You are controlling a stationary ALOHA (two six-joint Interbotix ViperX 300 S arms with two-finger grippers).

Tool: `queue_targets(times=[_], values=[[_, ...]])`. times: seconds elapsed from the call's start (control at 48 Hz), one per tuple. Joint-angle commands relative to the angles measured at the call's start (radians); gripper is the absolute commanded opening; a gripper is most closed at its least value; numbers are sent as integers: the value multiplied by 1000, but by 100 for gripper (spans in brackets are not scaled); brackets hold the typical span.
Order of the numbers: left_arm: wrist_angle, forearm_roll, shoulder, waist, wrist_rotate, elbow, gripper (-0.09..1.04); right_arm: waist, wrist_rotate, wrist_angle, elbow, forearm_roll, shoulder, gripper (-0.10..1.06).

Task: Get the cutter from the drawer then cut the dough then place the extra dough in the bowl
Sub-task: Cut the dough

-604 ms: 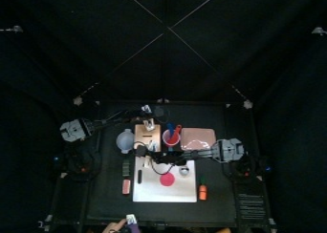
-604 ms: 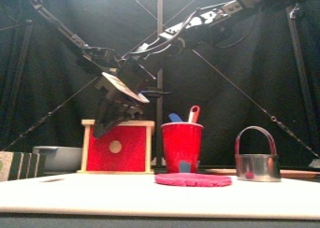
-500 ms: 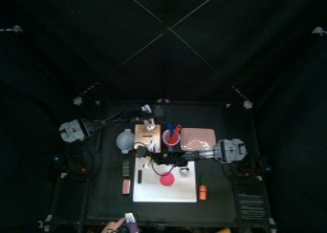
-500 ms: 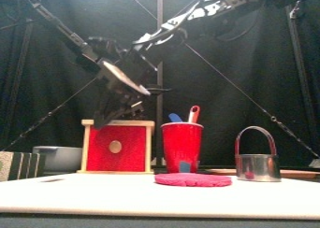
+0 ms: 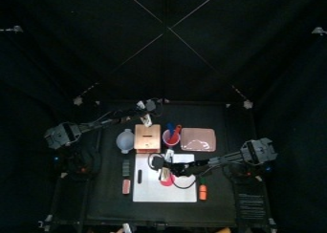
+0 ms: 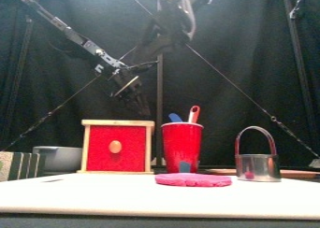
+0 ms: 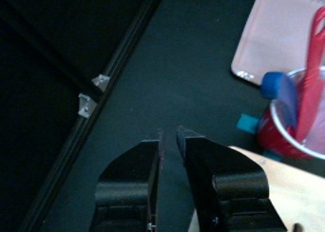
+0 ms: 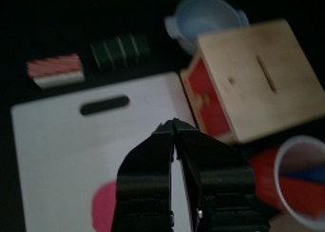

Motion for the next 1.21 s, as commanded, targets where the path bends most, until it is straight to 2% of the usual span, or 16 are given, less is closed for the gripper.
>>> queue_targets(times=[0.021, 0.146, 0.333, 0.479, 0.667, 0.75, 0.875, 0.979, 1.021, 1.125, 1.208], values=[[-130, -21, -48, -86, 0, 29, 62, 14, -2, 38, 52, 80, -98, 34], [-291, -66, -74, -190, 0, 106, 62, 14, -3, 41, 155, 189, -183, 34], [-534, -109, -100, -360, 0, 212, 62, 15, -8, 37, 262, 264, -245, 39], [-713, -160, -100, -474, -2, 288, 64, 11, -6, 8, 304, 270, -276, 58], [-851, -279, -101, -591, -2, 359, 64, 12, -6, -34, 316, 262, -255, 87], [-882, -319, -101, -620, -2, 382, 64, 9, -8, -38, 316, 252, -238, 92], [-890, -328, -101, -646, 2, 402, 64, 11, -14, -52, 333, 215, -198, 92], [-890, -313, -101, -664, 2, 410, 64, 14, -46, -71, 337, 179, -178, 92], [-890, -313, -101, -669, 0, 411, 64, 12, -84, -74, 337, 169, -173, 92], [-890, -316, -101, -681, 0, 414, 64, 2, -178, -78, 337, 193, -169, 92], [-890, -331, -101, -686, -2, 417, 64, -9, -247, -80, 339, 252, -160, 92]])
